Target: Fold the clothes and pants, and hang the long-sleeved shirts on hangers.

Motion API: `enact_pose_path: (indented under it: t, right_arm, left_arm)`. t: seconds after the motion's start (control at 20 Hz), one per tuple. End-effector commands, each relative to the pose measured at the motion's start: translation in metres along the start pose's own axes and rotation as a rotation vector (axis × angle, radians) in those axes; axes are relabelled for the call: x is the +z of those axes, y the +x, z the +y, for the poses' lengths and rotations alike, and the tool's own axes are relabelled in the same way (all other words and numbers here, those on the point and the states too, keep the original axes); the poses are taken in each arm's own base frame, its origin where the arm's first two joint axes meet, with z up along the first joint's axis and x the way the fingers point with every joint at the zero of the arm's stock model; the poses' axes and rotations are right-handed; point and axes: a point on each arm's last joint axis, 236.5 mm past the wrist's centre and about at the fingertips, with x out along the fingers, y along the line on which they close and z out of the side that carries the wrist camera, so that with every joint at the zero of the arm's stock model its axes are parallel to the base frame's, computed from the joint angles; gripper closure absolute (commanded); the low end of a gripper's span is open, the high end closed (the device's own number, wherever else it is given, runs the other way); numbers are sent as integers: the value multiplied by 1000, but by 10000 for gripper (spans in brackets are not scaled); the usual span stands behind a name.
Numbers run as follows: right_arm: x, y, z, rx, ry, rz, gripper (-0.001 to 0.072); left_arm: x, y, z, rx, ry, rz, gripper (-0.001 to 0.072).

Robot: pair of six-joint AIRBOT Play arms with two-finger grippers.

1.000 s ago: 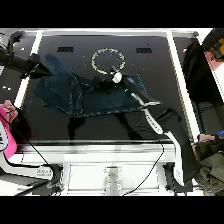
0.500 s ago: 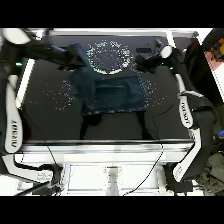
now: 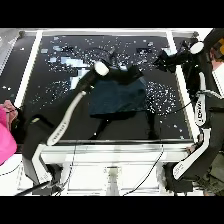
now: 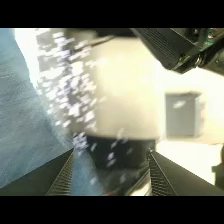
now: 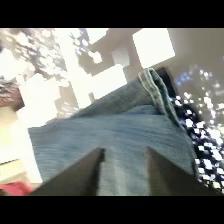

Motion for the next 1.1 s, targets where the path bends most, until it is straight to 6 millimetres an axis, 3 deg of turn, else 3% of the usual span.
enact_pose_path:
  t: [0.0, 0.1, 0.2, 0.25, 0.3, 0.4, 0.5, 0.7, 0.85, 1.05]
  right_arm:
    - [17, -18, 3, 102, 30, -35, 296]
    - [23, -23, -8, 93, 45, -47, 296]
    - [20, -25, -19, 81, 32, -27, 295]
    - [12, -23, -26, 77, 46, 10, 259]
    - [0, -18, -32, 81, 57, 62, 200]
    - [-30, -5, -27, 151, 70, 187, 178]
    - [-55, 12, -24, 197, 78, 280, 32]
    - [-105, 33, -18, 202, -13, 438, 35]
    - [-125, 35, -10, 200, -69, 503, 36]
    - [-150, 31, -37, 62, -104, 609, 35]
  left_arm:
    - [-1, 35, -18, -112, -7, -132, 178]
    - [9, 25, -28, -125, 86, -159, 182]
    - [34, 4, -36, -138, 94, -203, 235]
    - [48, -9, -41, -145, 108, -224, 236]
    - [63, -26, -48, -152, 154, -247, 235]
    - [92, -62, -61, -167, 229, -287, 235]
    - [115, -101, -74, -184, 275, -316, 236]
    - [142, -163, -92, -210, 320, -347, 236]
    - [145, -180, -95, -216, 334, -341, 236]
    - [137, -178, -95, -225, 340, -301, 236]
